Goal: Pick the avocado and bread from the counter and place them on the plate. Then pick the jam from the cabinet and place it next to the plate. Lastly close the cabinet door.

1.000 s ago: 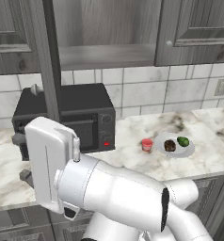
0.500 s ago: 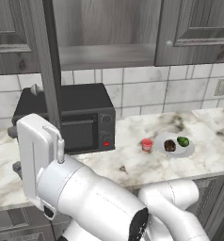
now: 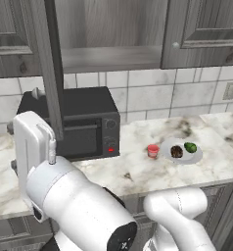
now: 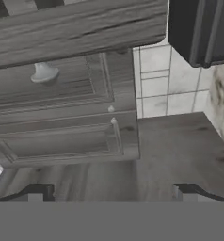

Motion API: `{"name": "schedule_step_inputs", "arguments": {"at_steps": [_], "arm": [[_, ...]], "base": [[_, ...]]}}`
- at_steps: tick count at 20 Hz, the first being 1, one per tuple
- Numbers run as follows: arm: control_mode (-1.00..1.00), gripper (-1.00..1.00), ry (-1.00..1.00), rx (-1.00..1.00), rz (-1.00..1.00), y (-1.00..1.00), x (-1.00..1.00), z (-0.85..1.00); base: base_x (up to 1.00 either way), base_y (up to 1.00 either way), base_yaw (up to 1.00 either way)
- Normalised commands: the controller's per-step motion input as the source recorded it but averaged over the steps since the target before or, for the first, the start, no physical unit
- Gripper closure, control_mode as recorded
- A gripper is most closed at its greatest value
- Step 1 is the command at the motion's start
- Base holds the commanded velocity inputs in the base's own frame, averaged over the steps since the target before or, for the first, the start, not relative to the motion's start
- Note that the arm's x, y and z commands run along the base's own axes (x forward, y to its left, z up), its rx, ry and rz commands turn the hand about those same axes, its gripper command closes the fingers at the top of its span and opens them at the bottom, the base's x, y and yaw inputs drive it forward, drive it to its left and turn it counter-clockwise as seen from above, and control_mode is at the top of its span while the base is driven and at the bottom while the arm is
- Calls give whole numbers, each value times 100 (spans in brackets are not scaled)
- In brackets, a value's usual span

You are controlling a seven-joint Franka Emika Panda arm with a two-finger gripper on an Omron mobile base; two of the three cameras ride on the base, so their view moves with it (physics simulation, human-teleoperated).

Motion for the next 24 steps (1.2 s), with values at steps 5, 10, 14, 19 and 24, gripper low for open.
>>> {"name": "schedule_step_inputs", "arguments": {"at_steps": [5, 10, 14, 19, 24], "arm": [[-100, -100, 0, 0, -18, 4, 28, 0], [-100, -100, 0, 0, -15, 1, 29, 0], [-100, -100, 2, 0, -11, 10, 13, 0], [-100, -100, 8, 1, -6, 15, 6, 0], [-100, -100, 9, 3, -7, 6, 14, 0]], "base": [[0, 0, 0], [0, 0, 0], [0, 0, 0], [0, 0, 0], [0, 0, 0]]}}
